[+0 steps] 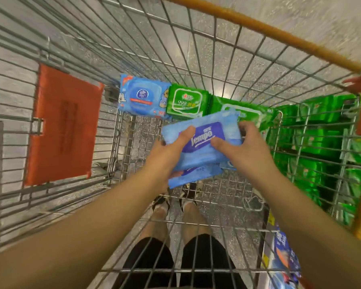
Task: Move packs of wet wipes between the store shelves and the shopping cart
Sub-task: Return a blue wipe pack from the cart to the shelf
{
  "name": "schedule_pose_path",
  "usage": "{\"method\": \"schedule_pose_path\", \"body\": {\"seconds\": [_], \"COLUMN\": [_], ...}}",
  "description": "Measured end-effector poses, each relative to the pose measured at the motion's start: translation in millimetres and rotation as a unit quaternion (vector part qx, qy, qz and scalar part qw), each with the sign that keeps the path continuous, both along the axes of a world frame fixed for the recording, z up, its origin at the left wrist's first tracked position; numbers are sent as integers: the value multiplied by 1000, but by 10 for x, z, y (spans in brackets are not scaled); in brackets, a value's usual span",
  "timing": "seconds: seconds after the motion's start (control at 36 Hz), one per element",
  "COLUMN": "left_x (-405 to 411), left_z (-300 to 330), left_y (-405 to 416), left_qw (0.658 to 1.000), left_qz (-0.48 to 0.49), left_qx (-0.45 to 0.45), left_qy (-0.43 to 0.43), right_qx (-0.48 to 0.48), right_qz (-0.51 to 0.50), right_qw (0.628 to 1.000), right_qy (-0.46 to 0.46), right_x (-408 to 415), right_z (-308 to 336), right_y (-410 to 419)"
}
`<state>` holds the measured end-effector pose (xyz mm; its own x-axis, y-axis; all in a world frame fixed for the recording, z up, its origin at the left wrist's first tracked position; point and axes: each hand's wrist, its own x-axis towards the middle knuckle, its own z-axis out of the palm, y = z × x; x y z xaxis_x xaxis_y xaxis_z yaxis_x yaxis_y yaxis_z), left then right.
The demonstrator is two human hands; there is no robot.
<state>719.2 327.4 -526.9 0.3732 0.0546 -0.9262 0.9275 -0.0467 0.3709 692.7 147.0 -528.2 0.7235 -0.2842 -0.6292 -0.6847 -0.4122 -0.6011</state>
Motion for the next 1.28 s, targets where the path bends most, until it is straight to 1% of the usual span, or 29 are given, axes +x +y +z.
{"method": "schedule_pose_path", "body": {"seconds": [0.08,0.19,0.28,0.33,0.42,0.53,0.56,0.61,0.67,0.72,0.86,0.94,1.0,1.06,1.14,1.28], "left_x": [-131,-246,-319,-311,-288,-283,-279,-297,-332,-387,-501,-555,-567,-564,-572,-607], "left_z": [-70,-235,-369,-410,-436,-516,-532,-587,-590,-623,-696,-727,-745,-749,-787,-901], "left_y": [184,385,458,487,507,537,545,566,566,562,541,591,645,684,701,661], "left_qw": [1000,999,999,999,997,998,998,996,993,989,982,975,973,971,974,975], "left_qz": [-20,-2,-21,-21,-58,-55,-53,-60,-63,-65,14,17,7,2,-2,54], "left_qx": [-11,-11,2,-6,-25,10,13,2,-35,-70,-164,-200,-212,-223,-214,-204], "left_qy": [16,50,46,48,46,19,24,59,91,111,94,91,90,87,77,72], "right_qx": [2,8,3,11,45,70,87,118,161,198,243,233,236,264,288,267], "right_qz": [30,51,51,47,20,-8,-27,-59,-89,-98,-68,-85,-98,-111,-130,-143], "right_qw": [999,995,994,993,989,976,973,966,955,944,934,938,935,924,915,922], "right_qy": [24,80,95,105,138,206,211,222,234,247,251,243,246,251,250,241], "right_x": [-113,-217,-256,-218,-93,88,119,141,162,172,201,188,146,76,-34,-108], "right_z": [-90,-263,-389,-433,-418,-474,-508,-575,-625,-642,-689,-729,-757,-833,-906,-1018], "right_y": [155,309,382,384,341,302,292,277,291,323,359,432,458,424,381,428]}}
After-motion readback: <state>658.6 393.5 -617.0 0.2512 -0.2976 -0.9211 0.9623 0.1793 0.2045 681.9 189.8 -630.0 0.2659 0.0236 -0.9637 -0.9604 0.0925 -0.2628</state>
